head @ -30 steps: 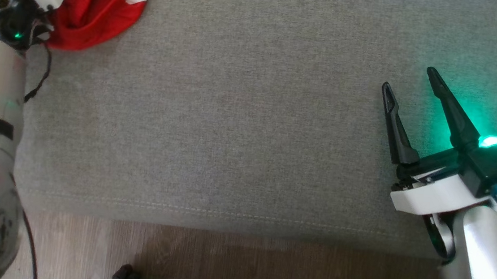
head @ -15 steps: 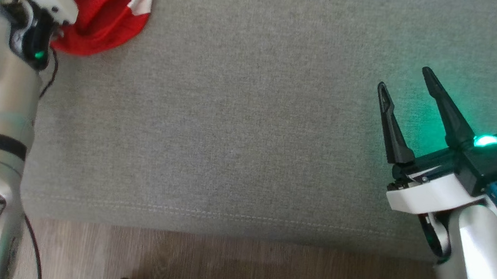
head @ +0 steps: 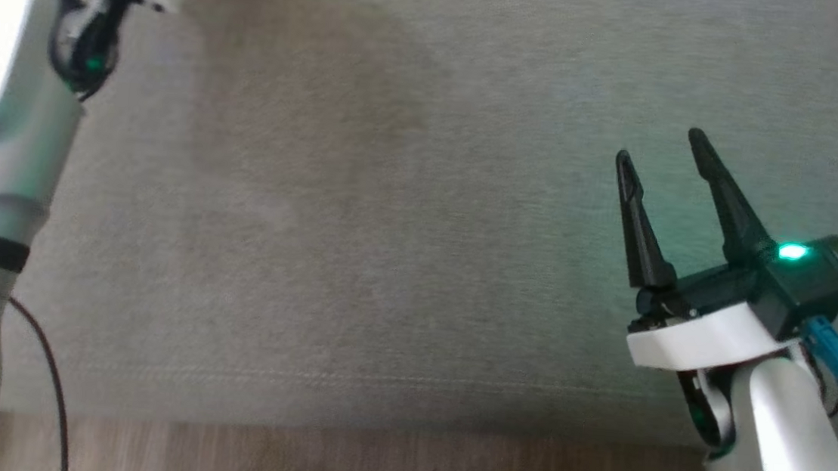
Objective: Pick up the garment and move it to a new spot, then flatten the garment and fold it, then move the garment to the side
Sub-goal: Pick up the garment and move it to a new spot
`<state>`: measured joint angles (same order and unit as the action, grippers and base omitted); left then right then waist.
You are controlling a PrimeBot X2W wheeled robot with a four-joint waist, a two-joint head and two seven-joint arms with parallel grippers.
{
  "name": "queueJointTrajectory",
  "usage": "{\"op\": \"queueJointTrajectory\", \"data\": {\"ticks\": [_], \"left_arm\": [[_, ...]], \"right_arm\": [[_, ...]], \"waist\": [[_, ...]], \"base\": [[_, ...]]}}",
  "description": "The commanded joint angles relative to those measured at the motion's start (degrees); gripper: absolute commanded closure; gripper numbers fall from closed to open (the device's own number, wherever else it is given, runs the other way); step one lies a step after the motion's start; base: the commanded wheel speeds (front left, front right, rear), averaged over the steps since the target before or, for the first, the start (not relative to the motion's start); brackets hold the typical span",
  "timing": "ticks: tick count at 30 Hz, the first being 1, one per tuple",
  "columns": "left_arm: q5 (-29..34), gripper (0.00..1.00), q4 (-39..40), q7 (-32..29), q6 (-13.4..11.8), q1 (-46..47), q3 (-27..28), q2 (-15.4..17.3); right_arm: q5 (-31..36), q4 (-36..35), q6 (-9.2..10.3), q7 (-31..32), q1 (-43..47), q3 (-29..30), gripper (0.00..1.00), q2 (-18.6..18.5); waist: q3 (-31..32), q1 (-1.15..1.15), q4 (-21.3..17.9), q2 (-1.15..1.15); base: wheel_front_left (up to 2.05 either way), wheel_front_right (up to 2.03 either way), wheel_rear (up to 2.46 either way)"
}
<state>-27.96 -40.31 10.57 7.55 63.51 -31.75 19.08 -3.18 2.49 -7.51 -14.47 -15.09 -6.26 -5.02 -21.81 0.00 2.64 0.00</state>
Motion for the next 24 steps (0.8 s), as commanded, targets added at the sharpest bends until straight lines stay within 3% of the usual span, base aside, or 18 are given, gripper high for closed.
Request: {"op": "queueJointTrajectory", "data": {"ticks": [1, 14, 20, 24], "left_arm": [[-1.0, 1.00, 4.8, -0.9, -0.1, 2.1, -1.1, 3.3], [-8.1, 1.00, 20.0, -9.7, -0.1, -0.7, -15.7, 5.2], [-8.0, 1.00, 15.4, -7.9, -0.1, -4.6, -21.1, 4.9], [-9.2, 1.00, 8.1, -5.1, -0.1, -8.3, -22.9, 1.9]], "right_arm": [[-0.8, -1.8, 0.02, -0.5, 1.6, -1.3, 0.00, 1.1], [-3.5, -3.5, 0.02, -0.5, 3.2, -1.3, 0.00, 2.1], [-5.3, -4.2, 0.02, -0.5, 3.3, -2.3, 0.00, 2.1], [-5.7, -4.5, 0.02, -0.5, 3.3, -3.1, 0.00, 2.1]], "waist": [[2.7, 0.00, -4.0, 0.00], [4.7, 0.00, -17.5, 0.00], [3.2, 0.00, -21.4, 0.00], [2.1, 0.00, -22.1, 0.00]], "base": [[0.00, 0.00, 0.00], [0.00, 0.00, 0.00], [0.00, 0.00, 0.00], [0.00, 0.00, 0.00]]}}
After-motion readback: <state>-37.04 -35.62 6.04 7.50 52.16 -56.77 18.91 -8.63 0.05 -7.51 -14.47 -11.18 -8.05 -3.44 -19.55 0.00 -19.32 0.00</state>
